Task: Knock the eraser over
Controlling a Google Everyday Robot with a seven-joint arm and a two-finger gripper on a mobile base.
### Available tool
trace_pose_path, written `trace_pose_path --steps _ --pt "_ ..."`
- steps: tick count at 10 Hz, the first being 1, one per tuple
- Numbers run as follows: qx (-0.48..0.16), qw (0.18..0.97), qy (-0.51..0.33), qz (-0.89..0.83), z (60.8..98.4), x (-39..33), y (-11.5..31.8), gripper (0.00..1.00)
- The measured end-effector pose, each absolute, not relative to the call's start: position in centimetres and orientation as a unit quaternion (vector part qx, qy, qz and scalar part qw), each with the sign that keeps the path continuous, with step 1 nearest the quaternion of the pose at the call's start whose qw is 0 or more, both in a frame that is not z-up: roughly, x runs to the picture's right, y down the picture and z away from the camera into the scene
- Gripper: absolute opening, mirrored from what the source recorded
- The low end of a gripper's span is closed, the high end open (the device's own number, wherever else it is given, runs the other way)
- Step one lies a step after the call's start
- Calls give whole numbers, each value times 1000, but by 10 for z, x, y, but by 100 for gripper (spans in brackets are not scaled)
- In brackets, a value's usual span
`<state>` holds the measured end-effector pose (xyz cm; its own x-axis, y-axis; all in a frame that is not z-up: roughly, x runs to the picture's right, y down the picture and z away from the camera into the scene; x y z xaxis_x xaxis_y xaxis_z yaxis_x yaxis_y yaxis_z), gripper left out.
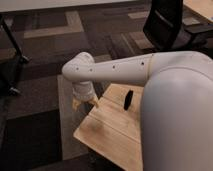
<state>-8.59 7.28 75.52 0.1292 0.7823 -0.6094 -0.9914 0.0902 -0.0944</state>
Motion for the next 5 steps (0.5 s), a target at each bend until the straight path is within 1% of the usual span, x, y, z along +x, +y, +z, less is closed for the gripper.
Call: trace_pose_path --steps 2,5 --pt "-253 712 198 625 769 -79 67 65" --pt "-250 716 165 631 798 -49 43 65"
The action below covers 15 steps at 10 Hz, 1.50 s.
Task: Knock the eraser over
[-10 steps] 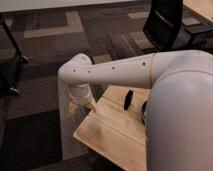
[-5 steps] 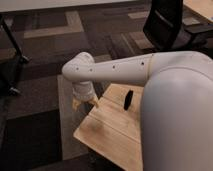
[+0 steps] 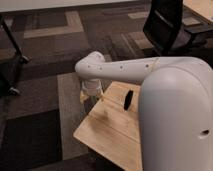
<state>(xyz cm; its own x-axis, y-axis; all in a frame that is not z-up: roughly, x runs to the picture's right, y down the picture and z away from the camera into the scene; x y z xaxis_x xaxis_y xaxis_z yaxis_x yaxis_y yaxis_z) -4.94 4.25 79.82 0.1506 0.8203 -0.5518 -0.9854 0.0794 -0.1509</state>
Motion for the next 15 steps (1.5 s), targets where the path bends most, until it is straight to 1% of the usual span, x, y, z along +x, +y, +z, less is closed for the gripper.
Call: trace_pose_path --steps 2,5,8,9,13,15 --pt "-247 713 153 638 799 -36 34 65" --pt "-234 712 143 647 773 -5 24 65" --pt "-218 701 163 659 746 36 26 65" --pt "-216 698 165 662 743 40 26 65" --pt "-218 698 164 662 744 36 28 65" --pt "-222 693 178 662 747 48 46 65"
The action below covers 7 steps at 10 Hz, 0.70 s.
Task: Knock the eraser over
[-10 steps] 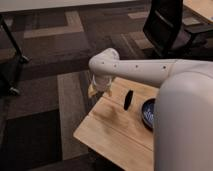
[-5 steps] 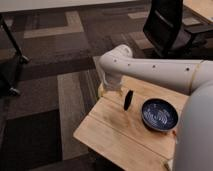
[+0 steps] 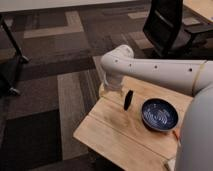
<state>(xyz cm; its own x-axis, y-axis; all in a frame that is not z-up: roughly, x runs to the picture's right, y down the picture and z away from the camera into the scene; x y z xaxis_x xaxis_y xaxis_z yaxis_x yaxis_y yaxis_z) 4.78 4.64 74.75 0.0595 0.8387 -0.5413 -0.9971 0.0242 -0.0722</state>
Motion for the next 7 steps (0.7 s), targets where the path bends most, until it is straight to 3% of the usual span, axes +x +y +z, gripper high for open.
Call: trace_pose_path --steps 5,7 --pt "-236 712 182 636 728 41 93 65" --pt "-218 699 188 655 728 77 99 65"
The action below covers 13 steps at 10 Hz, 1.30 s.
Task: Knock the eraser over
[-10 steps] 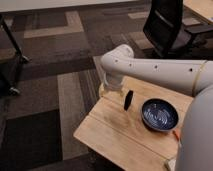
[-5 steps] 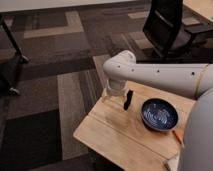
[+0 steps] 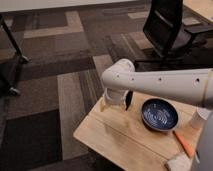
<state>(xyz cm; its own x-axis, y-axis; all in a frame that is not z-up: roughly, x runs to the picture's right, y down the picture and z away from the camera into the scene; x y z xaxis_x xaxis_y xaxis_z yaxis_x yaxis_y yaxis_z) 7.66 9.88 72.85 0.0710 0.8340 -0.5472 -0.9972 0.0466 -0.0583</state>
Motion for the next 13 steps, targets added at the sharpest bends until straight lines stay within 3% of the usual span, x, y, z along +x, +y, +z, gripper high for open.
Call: trace_pose_path --steps 4,13 --pt "-197 701 174 663 743 118 84 65" --pt "-209 773 145 581 789 68 30 65"
